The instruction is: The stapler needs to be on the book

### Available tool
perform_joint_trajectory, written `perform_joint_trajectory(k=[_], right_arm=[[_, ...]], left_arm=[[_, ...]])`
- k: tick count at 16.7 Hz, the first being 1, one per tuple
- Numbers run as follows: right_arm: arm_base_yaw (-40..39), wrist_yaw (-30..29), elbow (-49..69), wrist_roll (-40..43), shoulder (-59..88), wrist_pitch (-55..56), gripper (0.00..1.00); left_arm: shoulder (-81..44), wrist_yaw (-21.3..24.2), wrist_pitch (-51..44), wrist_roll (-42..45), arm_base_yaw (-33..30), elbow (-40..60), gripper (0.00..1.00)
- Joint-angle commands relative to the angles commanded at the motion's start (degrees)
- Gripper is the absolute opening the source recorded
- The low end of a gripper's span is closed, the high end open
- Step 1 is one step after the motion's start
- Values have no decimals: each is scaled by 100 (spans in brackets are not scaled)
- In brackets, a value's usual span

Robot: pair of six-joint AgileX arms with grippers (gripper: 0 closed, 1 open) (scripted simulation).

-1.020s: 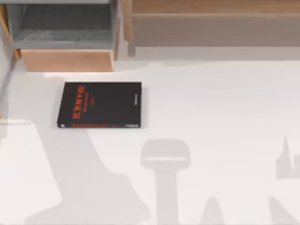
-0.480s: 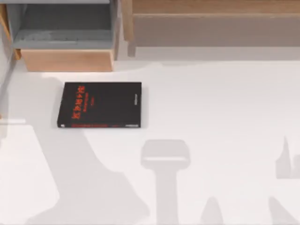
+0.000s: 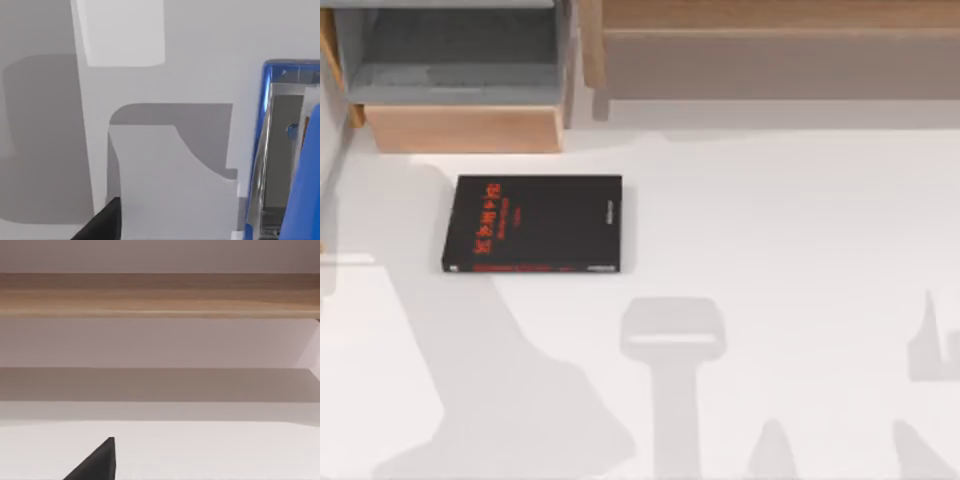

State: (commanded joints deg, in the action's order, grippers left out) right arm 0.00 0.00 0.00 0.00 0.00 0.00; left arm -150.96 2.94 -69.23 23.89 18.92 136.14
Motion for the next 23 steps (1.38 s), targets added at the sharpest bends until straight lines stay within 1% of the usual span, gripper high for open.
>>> perform_joint_trajectory(k=[11,12,19,23], right_arm=[[0,0,0,0,0,0,100],[0,0,0,0,0,0,100],[0,0,0,0,0,0,100],[0,0,0,0,0,0,100]], left_arm=[[0,0,0,0,0,0,2],[0,0,0,0,0,0,0],[0,0,0,0,0,0,0],[214,65,-62,-93,51,-13,0]])
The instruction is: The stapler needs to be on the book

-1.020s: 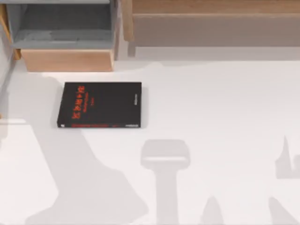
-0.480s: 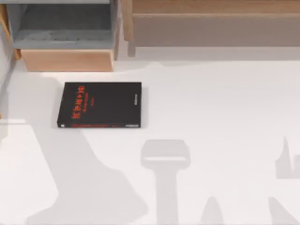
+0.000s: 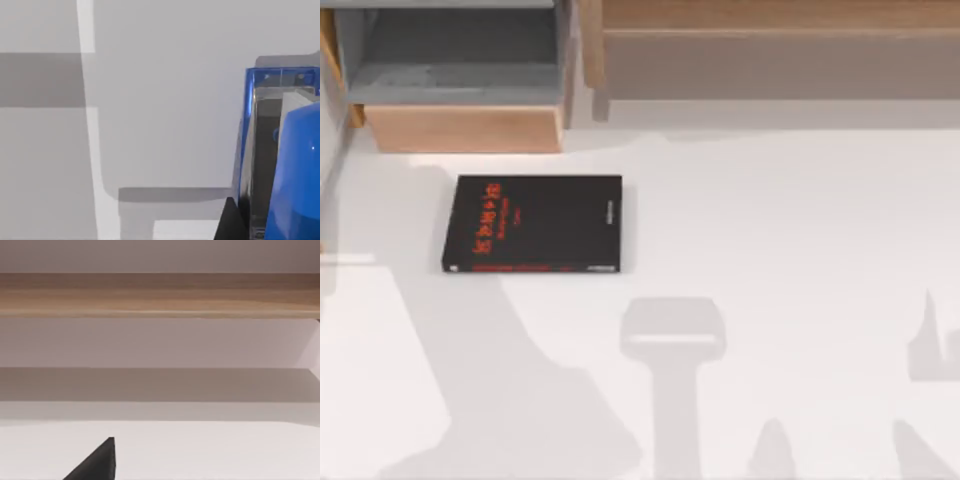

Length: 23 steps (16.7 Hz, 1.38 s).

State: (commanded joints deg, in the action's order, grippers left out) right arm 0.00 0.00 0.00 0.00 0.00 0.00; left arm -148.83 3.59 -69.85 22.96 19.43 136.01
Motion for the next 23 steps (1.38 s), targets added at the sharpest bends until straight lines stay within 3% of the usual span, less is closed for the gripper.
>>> perform_joint_trajectory(k=[5,9,16,23], right_arm=[[0,0,0,0,0,0,100],[0,0,0,0,0,0,100],[0,0,0,0,0,0,100],[0,0,0,0,0,0,100]], left_arm=[[744,162,-140,-602,62,-264,0],[1592,102,-136,-1270,-270,-607,0],[2530,-186,-91,-2589,-2016,-1596,0],[2343,-491,222,-3796,-3712,-2366,0]])
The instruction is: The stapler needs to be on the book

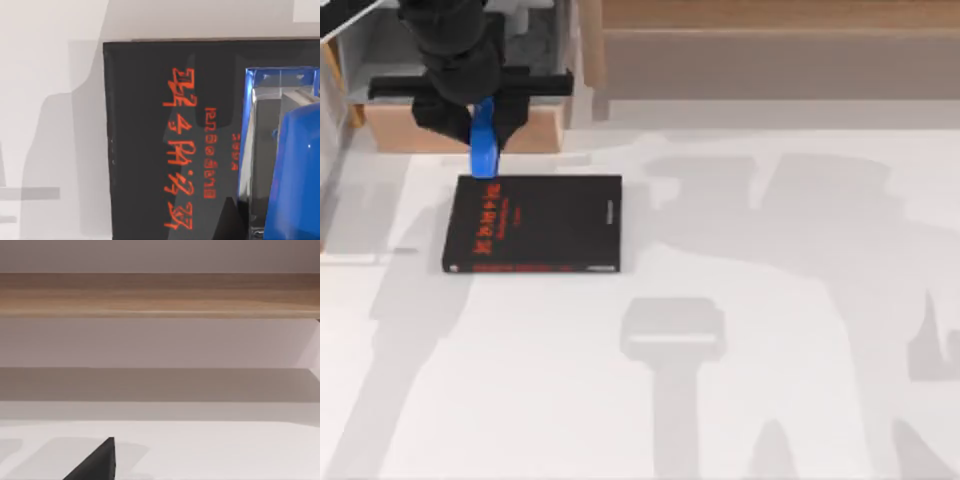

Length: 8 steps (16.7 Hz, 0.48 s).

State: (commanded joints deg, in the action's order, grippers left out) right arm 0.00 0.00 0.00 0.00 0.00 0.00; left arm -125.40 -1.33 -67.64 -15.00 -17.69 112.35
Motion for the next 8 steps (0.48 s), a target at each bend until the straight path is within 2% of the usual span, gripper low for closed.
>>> perform_joint_trajectory(k=[4,8], right_arm=[[0,0,0,0,0,0,100],[0,0,0,0,0,0,100]], left_arm=[[-376,-117,213,-358,-406,-158,0],[-413,-127,234,-385,-434,-169,0]])
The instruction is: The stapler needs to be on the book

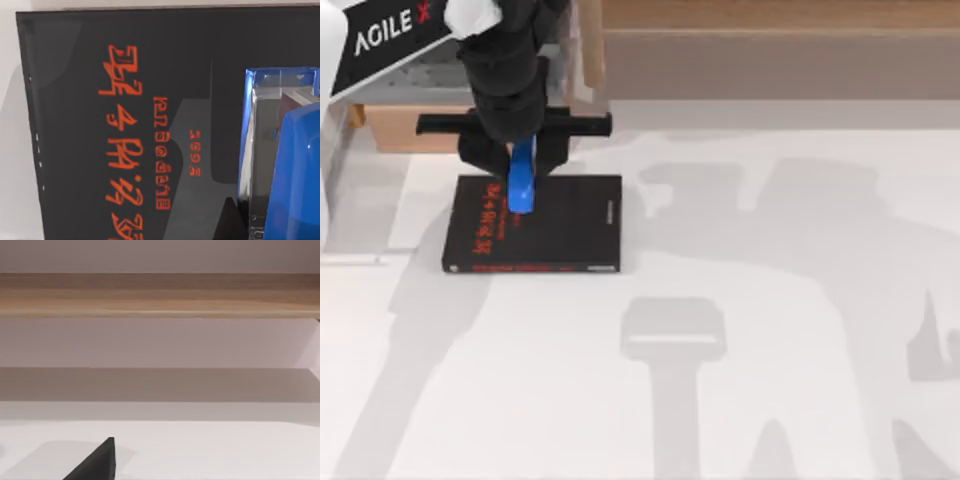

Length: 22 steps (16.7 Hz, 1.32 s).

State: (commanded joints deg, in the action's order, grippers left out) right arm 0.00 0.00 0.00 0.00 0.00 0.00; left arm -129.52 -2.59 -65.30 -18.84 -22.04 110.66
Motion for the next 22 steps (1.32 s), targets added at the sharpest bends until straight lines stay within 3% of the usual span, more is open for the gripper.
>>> perform_joint_trajectory(k=[12,22], right_arm=[[0,0,0,0,0,0,100],[0,0,0,0,0,0,100]], left_arm=[[-164,3,572,18,16,-407,0],[-164,3,572,18,16,-407,75]])
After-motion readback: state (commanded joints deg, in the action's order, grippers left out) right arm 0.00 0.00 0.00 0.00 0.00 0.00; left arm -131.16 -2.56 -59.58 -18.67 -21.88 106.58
